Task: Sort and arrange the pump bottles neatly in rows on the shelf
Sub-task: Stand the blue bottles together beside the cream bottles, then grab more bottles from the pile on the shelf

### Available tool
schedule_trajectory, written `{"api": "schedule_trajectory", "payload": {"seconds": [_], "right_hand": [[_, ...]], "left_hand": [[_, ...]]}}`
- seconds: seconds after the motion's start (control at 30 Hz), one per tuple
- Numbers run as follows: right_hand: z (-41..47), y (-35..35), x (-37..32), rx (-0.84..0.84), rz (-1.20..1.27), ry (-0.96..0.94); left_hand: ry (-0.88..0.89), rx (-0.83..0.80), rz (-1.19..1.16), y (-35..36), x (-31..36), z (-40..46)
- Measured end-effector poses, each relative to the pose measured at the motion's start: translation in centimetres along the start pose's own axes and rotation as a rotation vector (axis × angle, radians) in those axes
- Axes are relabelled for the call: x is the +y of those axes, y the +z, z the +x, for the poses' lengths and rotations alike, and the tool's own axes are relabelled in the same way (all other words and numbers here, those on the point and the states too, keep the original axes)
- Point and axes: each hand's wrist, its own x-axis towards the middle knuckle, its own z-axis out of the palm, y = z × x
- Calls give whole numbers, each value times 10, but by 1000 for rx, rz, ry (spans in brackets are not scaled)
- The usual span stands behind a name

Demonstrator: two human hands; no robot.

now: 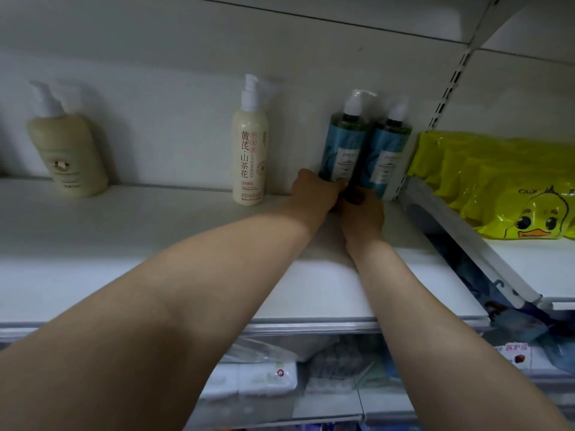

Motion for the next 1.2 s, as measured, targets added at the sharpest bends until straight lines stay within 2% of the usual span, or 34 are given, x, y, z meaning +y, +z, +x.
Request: {"api": "schedule_trajectory", "payload": {"seconds": [0.3, 0.5, 0.8, 1.0, 1.2], "right_hand": [[-47, -3, -26, 87, 28, 117], [-126, 51, -75, -20, 122, 110], [-312, 207, -178, -406, 194, 6], [-447, 318, -245, -723, 209, -50], [-572, 405, -296, -953, 209, -24]], "left_hand": [[-51, -71, -77, -59, -12, -43], [-65, 13, -230, -179, -25, -76], [-72, 151, -350, -447, -45, -157], [-103, 349, -366, -621, -55, -232], [-94, 591, -413, -770, -76, -306]]}}
